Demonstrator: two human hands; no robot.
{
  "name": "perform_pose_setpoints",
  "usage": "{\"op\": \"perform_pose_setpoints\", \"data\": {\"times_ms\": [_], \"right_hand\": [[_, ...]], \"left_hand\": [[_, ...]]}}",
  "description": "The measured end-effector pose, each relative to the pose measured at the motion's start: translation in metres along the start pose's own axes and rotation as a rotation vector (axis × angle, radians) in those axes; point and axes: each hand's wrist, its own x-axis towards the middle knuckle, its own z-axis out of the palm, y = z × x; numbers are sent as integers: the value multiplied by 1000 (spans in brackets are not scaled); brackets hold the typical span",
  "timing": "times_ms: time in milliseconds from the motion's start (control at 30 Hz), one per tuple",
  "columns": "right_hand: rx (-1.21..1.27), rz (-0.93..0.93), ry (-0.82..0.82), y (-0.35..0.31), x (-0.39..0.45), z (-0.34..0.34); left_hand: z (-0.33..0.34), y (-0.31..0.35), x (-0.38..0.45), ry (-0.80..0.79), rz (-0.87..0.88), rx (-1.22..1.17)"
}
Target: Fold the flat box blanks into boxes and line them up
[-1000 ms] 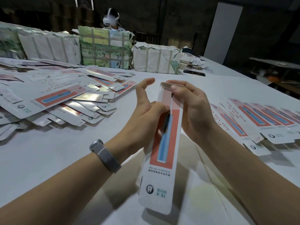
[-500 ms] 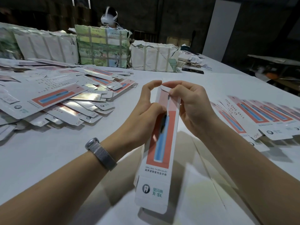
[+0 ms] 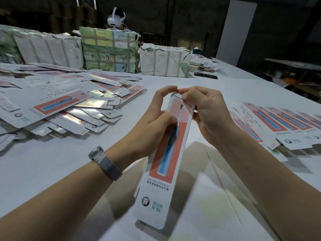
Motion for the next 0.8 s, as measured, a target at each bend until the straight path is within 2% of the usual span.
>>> {"op": "perform_pose_setpoints", "data": {"times_ms": [167, 433, 600, 800], "right_hand": [[-2, 1, -42, -2, 3, -7], [-67, -20, -131, -1, 3, -8], [-101, -100, -167, 3, 1, -7], [-67, -57, -160, 1, 1, -7]], "left_hand": [[-3, -2, 1, -6, 3, 36], [-3, -3, 4, 66, 4, -107], [-3, 0, 3, 99, -6, -142], [-1, 2, 2, 78, -38, -144]]}}
